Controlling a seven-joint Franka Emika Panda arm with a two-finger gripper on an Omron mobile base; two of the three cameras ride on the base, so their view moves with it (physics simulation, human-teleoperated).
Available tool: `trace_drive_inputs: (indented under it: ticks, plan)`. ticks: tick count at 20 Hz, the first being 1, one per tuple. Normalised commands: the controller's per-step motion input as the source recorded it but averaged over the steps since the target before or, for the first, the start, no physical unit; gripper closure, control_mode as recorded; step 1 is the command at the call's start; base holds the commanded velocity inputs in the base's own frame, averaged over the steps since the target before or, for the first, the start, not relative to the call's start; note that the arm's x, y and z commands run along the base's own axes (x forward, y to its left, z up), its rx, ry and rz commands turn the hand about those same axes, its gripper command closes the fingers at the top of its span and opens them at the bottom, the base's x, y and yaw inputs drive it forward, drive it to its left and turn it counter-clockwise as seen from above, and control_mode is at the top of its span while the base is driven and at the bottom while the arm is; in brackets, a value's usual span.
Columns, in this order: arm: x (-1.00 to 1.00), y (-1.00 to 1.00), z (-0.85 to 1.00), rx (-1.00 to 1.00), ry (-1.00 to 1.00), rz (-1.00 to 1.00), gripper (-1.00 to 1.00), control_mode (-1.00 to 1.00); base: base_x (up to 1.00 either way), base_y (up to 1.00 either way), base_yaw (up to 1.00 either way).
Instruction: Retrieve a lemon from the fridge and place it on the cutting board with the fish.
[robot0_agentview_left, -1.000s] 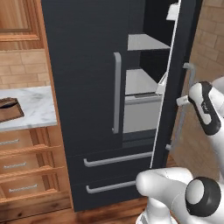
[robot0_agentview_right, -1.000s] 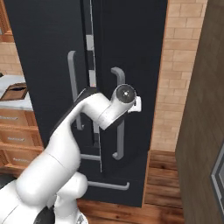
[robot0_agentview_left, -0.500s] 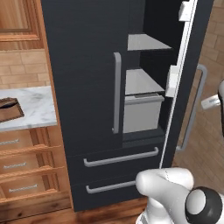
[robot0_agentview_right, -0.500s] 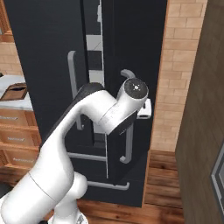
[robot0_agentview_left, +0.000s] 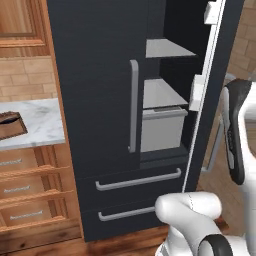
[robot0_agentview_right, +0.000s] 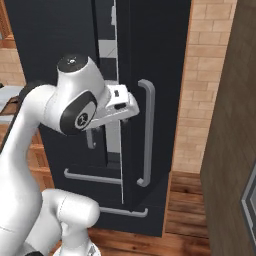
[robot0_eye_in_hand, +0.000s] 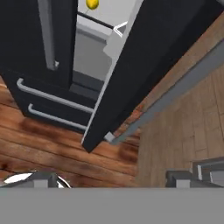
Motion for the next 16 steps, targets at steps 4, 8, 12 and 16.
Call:
trace_drive_inputs:
  ticks: [4, 8, 12, 16]
  plan:
    - [0.03, 1.0, 0.12, -0.59, 0.26, -0.08, -1.0, -1.0, 0.0, 0.0, 0.0]
    - [0.08, 0.66, -0.17, -0.4, 0.15, -0.01, -1.0, -1.0, 0.0, 0.0, 0.0]
    - [0.47, 0.16, -0.5, -0.07, -0.01, 0.0, -1.0, -1.0, 0.0, 0.0, 0.0]
    - [0.93, 0.06, -0.09, 0.0, -0.06, 0.07, -1.0, -1.0, 0.0, 0.0, 0.0]
